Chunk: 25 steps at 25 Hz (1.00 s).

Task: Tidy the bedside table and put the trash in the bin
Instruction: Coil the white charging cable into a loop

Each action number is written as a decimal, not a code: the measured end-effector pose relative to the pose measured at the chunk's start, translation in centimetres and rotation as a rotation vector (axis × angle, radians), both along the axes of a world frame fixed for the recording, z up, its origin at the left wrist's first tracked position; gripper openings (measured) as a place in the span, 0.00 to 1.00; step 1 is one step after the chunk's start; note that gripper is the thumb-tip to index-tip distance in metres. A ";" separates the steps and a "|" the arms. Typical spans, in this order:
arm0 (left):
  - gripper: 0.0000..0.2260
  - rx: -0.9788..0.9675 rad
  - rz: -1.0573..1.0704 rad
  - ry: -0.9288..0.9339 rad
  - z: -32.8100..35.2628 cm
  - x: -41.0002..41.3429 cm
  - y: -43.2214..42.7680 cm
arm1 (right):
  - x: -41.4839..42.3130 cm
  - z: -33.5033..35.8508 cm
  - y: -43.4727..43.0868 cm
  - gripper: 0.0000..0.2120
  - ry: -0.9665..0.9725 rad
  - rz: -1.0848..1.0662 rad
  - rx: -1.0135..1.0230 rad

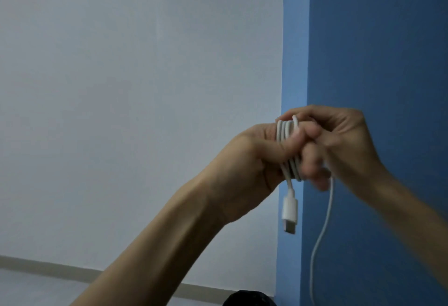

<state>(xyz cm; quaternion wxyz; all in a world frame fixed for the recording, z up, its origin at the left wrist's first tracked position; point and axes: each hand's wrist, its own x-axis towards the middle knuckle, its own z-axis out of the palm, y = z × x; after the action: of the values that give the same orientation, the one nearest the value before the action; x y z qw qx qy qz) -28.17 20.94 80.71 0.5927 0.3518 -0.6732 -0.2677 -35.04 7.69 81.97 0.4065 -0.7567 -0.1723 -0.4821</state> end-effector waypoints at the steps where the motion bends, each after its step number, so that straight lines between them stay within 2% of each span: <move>1: 0.16 -0.011 0.026 -0.011 0.1 -0.1 0.0 | 0.3 -0.1 0.3 0.05 -0.012 -0.011 0.013; 4: 0.30 0.027 0.030 -0.134 0.2 0.0 0.0 | 0.4 -0.2 0.4 0.08 -0.014 -0.021 0.047; 5: 0.28 0.044 0.011 -0.143 0.2 0.1 0.0 | 0.3 -0.2 0.5 0.08 0.008 -0.020 0.044; 7: 0.17 0.069 -0.049 -0.058 0.3 0.2 0.2 | -0.2 -0.5 0.6 0.04 0.137 0.088 0.084; 8: 0.14 0.070 -0.063 -0.024 0.3 0.4 0.1 | -0.5 -0.8 0.8 0.06 0.179 0.117 0.105; 10: 0.15 0.052 -0.028 -0.043 0.5 1.0 -0.1 | -0.7 -1.6 0.8 0.14 0.177 -0.001 0.083; 12: 0.17 0.034 0.042 -0.075 0.6 1.5 -0.1 | -0.8 -2.1 0.7 0.12 0.241 -0.124 0.044; 14: 0.17 0.030 0.060 -0.079 0.6 1.6 0.1 | -1.3 -2.3 0.6 0.14 0.310 -0.207 0.053; 16: 0.18 -0.006 0.084 -0.075 0.6 1.2 0.1 | -2.2 -2.5 0.9 0.14 0.392 -0.204 0.042; 18: 0.19 -0.067 0.178 -0.056 1.0 1.3 0.2 | -3.2 -2.9 1.7 0.10 0.460 -0.130 0.013; 21: 0.18 -0.127 0.355 -0.133 1.7 1.9 0.8 | -4.5 -3.9 2.4 0.10 0.453 -0.189 -0.232; 23: 0.17 -0.119 0.465 -0.251 1.5 2.1 0.7 | -5.3 -3.6 2.9 0.12 0.340 -0.389 -0.569; 25: 0.14 -0.082 0.500 -0.342 0.7 2.1 0.2 | -5.9 -2.3 3.0 0.13 0.132 -0.582 -0.787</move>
<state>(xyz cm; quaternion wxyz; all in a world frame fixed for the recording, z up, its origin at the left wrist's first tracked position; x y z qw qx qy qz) -26.02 21.12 81.43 0.5321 0.5226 -0.6658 -0.0231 -40.90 10.71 79.71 -0.0516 -0.8985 -0.0966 -0.4251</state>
